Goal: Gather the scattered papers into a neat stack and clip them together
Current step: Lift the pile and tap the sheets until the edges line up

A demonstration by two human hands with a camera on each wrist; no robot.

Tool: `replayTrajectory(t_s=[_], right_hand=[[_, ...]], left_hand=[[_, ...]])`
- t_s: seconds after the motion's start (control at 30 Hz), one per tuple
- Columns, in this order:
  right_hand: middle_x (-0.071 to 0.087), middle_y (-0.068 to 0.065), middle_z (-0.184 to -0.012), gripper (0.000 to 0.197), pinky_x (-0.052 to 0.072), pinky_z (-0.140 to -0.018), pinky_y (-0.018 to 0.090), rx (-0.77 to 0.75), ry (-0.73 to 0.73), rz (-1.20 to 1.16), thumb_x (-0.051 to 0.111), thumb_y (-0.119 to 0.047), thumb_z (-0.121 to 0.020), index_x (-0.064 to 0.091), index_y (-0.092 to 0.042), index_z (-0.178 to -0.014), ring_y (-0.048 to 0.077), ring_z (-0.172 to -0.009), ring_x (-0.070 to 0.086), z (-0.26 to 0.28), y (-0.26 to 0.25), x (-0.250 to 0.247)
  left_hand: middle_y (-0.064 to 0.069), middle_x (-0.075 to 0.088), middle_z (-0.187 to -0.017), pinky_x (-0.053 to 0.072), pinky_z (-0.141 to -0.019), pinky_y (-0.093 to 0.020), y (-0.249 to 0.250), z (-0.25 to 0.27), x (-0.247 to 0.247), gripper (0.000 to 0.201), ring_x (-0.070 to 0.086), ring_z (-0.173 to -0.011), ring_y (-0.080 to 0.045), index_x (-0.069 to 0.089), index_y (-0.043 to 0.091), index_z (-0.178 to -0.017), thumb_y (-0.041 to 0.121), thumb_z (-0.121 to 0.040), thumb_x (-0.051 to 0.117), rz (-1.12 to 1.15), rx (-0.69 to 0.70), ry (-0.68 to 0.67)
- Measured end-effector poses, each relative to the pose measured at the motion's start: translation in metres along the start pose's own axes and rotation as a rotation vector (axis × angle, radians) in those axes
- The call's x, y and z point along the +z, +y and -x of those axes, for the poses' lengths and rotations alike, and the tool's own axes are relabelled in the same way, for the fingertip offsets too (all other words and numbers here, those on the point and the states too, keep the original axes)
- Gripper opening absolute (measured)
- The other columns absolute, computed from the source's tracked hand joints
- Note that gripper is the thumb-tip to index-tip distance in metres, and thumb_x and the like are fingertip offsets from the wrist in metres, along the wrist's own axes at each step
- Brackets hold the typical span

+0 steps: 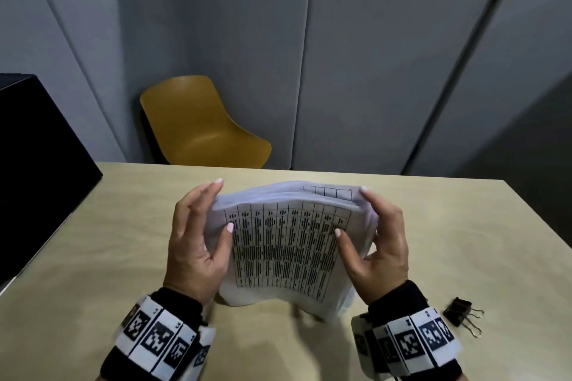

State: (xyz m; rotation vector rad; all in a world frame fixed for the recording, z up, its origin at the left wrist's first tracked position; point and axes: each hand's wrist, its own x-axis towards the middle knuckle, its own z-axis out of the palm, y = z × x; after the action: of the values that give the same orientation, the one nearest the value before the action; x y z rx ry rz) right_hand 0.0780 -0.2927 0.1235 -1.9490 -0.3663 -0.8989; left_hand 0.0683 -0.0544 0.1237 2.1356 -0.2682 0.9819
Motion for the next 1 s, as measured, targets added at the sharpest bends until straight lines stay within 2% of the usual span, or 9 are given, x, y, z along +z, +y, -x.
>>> replayTrajectory(t_s=[0.13,0.3,0.47,0.6,0.7,0.77,0.83,0.9,1.0], right_hand=[[0.045,0.008,-0.112,0.058,0.031,-0.096,0.003,-0.017,-0.055,0.081,0.066,-0.024,-0.07,0.053,-0.011,-0.125,-0.005,-0.105,0.043,-0.002,-0.009,0.003],[0.054,0.013,-0.107,0.044,0.044,-0.095,0.023,-0.025,0.04,0.018,0.069,-0.012,-0.07,0.057,-0.007,-0.113,0.02,-0.1,0.055,0.001,-0.006,-0.004],[0.05,0.016,-0.114,0.046,0.034,-0.1,0.011,-0.047,0.017,0.034,0.066,-0.016,-0.071,0.058,-0.005,-0.115,-0.003,-0.113,0.044,0.004,-0.01,-0.001],[0.053,0.018,-0.112,0.048,0.035,-0.1,0.012,0.001,0.053,-0.011,0.067,-0.016,-0.07,0.056,-0.01,-0.116,-0.003,-0.114,0.046,0.008,-0.004,-0.004],[0.054,0.007,-0.113,0.086,0.039,-0.098,0.015,0.189,0.045,-0.184,0.074,-0.006,-0.062,0.032,-0.016,-0.136,0.003,-0.11,0.052,0.013,0.004,-0.005],[0.06,-0.005,-0.104,0.089,0.046,-0.088,0.011,0.435,-0.012,-0.395,0.077,0.004,-0.059,0.034,-0.016,-0.134,0.002,-0.099,0.059,0.013,0.014,-0.005],[0.072,-0.01,-0.081,0.053,0.053,-0.071,0.015,0.59,-0.156,-0.473,0.077,0.009,-0.061,0.057,-0.015,-0.104,0.012,-0.086,0.065,0.015,0.026,-0.002],[0.073,-0.013,-0.07,0.034,0.055,-0.063,0.024,0.627,-0.226,-0.444,0.072,0.009,-0.069,0.061,-0.02,-0.082,0.011,-0.074,0.066,0.018,0.029,0.006],[0.074,-0.013,-0.073,0.03,0.057,-0.065,0.023,0.59,-0.148,-0.523,0.065,0.011,-0.074,0.061,-0.018,-0.082,0.004,-0.072,0.067,0.018,0.021,0.012]], left_hand=[[-0.011,0.051,-0.122,0.026,-0.104,-0.006,0.009,-0.001,-0.002,0.046,0.042,-0.116,0.001,0.051,0.013,-0.124,0.017,-0.078,0.053,-0.025,0.028,-0.079],[-0.015,0.057,-0.118,0.033,-0.104,-0.013,0.004,0.001,-0.011,0.04,0.048,-0.113,-0.005,0.059,0.007,-0.116,0.02,-0.078,0.056,-0.008,-0.021,-0.017],[-0.012,0.057,-0.118,0.036,-0.103,-0.015,0.007,0.001,-0.009,0.037,0.051,-0.112,-0.009,0.061,0.008,-0.115,0.015,-0.079,0.054,-0.009,0.026,-0.039],[0.009,0.059,-0.113,0.05,-0.086,-0.035,0.001,0.003,-0.009,0.035,0.056,-0.106,-0.01,0.06,0.017,-0.115,0.02,-0.08,0.054,0.069,-0.017,-0.022],[0.011,0.065,-0.11,0.053,-0.079,-0.024,-0.001,0.004,-0.008,0.062,0.063,-0.097,-0.005,0.042,0.035,-0.128,0.019,-0.074,0.067,0.248,-0.142,-0.027],[0.008,0.068,-0.103,0.053,-0.075,-0.015,-0.009,0.005,-0.006,0.087,0.065,-0.09,-0.001,0.034,0.036,-0.131,0.014,-0.062,0.082,0.45,-0.336,-0.069],[0.018,0.072,-0.095,0.052,-0.077,-0.01,-0.017,0.009,0.0,0.076,0.065,-0.088,0.007,0.052,0.033,-0.119,0.032,-0.05,0.085,0.593,-0.481,-0.187],[0.032,0.07,-0.081,0.05,-0.076,-0.006,-0.018,0.014,0.009,0.051,0.065,-0.085,0.012,0.069,0.034,-0.091,0.056,-0.046,0.081,0.575,-0.559,-0.238],[0.039,0.065,-0.066,0.049,-0.068,-0.004,-0.013,0.01,0.014,0.021,0.062,-0.08,0.019,0.062,0.034,-0.081,0.019,-0.072,0.074,0.506,-0.612,-0.116]])
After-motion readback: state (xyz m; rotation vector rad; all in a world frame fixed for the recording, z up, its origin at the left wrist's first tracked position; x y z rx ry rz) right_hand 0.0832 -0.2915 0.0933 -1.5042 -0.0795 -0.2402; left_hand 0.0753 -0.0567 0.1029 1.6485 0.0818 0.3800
